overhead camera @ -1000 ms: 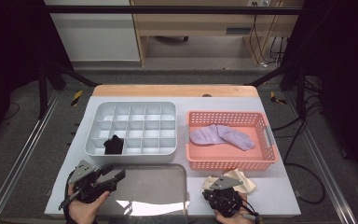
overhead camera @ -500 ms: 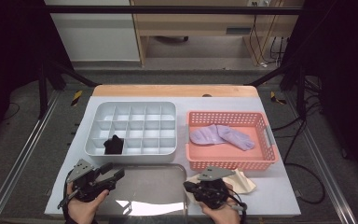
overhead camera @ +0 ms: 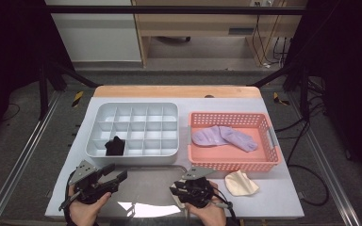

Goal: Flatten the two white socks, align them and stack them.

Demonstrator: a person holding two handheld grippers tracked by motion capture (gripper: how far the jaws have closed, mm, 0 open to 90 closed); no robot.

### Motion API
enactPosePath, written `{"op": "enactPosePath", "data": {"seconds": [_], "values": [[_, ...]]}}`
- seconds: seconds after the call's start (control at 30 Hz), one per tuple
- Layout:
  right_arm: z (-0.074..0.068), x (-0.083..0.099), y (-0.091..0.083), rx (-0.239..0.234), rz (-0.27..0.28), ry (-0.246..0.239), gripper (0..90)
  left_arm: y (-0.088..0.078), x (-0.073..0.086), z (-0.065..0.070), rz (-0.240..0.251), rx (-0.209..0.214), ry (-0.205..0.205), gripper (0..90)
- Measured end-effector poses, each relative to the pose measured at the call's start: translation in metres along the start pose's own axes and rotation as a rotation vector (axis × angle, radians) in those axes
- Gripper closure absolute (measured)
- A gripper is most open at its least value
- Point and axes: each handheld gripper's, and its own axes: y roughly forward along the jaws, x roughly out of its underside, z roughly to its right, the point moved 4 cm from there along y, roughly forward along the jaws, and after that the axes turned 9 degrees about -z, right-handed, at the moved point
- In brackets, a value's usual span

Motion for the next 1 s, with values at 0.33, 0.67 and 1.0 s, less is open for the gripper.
{"op": "enactPosePath", "data": {"seconds": [0.33, 0.67, 1.0], "values": [[0.056, 0.026, -0.061, 0.203, 0.078, 0.111, 69.7, -0.006, -0.018, 0.045, -0.045, 0.025, 0.089, 40.3], [0.071, 0.050, -0.055, 0.243, 0.013, 0.150, 71.4, 0.045, -0.005, 0.088, -0.144, 0.079, 0.123, 44.7], [0.071, 0.059, -0.042, 0.228, -0.046, 0.148, 72.3, 0.082, 0.007, 0.115, -0.256, 0.092, 0.144, 51.8]]}}
